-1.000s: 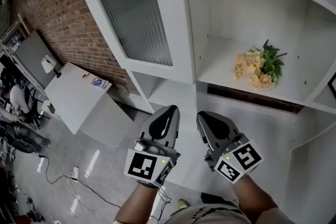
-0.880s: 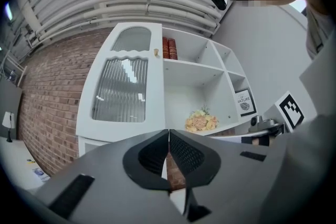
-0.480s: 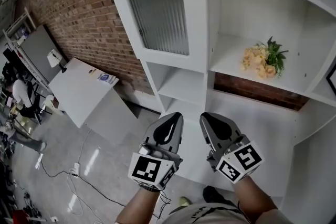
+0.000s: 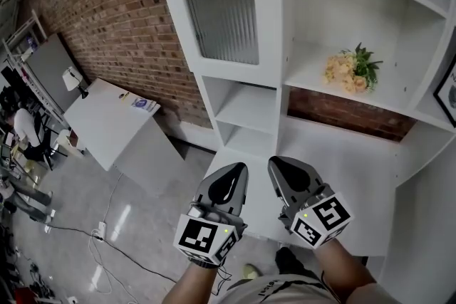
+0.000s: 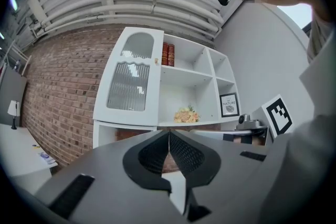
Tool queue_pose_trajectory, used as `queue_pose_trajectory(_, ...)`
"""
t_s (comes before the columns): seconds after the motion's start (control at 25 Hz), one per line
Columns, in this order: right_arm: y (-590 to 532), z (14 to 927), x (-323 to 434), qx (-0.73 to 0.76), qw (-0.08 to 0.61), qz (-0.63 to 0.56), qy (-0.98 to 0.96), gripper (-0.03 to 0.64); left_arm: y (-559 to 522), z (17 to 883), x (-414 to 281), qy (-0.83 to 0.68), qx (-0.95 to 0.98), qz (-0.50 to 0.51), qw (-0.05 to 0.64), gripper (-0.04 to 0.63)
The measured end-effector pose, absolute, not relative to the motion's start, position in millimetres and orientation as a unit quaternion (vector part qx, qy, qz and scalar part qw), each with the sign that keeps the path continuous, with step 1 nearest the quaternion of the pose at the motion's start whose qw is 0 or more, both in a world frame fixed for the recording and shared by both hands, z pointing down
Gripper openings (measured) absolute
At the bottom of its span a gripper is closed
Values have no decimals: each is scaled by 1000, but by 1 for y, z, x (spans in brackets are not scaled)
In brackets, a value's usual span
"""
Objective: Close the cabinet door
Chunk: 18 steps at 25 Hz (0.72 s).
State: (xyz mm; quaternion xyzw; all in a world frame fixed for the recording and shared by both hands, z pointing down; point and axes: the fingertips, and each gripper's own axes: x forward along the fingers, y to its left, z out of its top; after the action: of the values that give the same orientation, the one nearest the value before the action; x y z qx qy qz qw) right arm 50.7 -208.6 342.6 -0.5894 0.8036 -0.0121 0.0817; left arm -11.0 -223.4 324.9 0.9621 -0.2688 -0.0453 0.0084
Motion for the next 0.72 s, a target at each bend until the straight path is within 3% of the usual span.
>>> queue_pose_trajectory(0.72,-162,341,20,-603,69,1,794,17,-174,323,-37,-247,967,-55,6,18)
